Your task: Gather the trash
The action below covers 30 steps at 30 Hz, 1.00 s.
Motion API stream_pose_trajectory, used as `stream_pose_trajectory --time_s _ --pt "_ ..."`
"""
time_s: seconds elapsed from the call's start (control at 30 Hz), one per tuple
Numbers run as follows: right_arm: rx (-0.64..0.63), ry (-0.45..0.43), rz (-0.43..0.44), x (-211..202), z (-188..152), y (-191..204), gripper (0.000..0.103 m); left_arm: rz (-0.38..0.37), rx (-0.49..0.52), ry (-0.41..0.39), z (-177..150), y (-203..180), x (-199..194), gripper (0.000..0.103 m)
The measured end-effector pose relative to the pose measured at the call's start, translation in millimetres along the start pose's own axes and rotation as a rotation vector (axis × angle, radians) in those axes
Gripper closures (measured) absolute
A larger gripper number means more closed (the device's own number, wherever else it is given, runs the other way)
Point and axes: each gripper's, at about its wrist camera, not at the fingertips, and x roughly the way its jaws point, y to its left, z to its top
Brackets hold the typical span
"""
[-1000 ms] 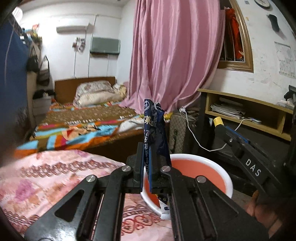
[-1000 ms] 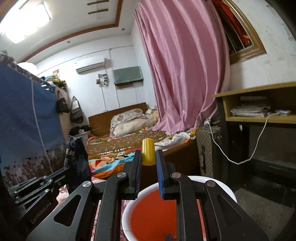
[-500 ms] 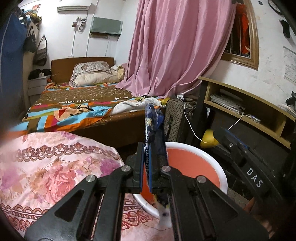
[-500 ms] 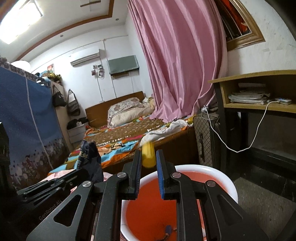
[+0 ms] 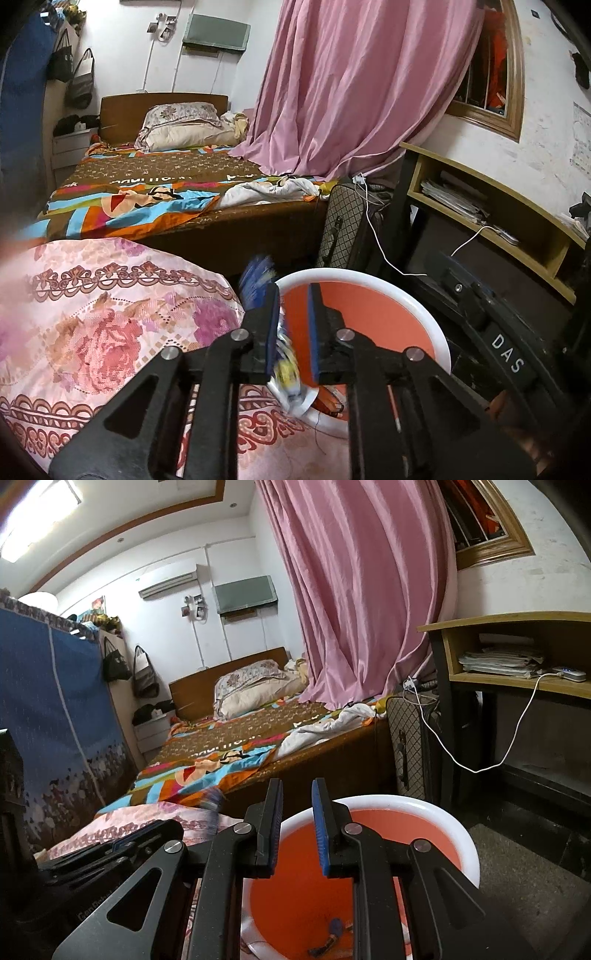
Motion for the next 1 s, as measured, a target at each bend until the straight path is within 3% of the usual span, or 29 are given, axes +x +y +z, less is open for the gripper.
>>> stream_pose_trajectory --time_s 0.77,1.0 --pt "-0.003 0.0 -0.002 1.0 0.5 1.6 0.077 0.041 -0.051 -0.027 3.2 17.4 -11.3 0.088" --pt "-0.032 -0.011 0.002 1.8 1.3 10.1 0.075 0.084 -0.057 -0.06 4.7 33.8 -31.3 0.076"
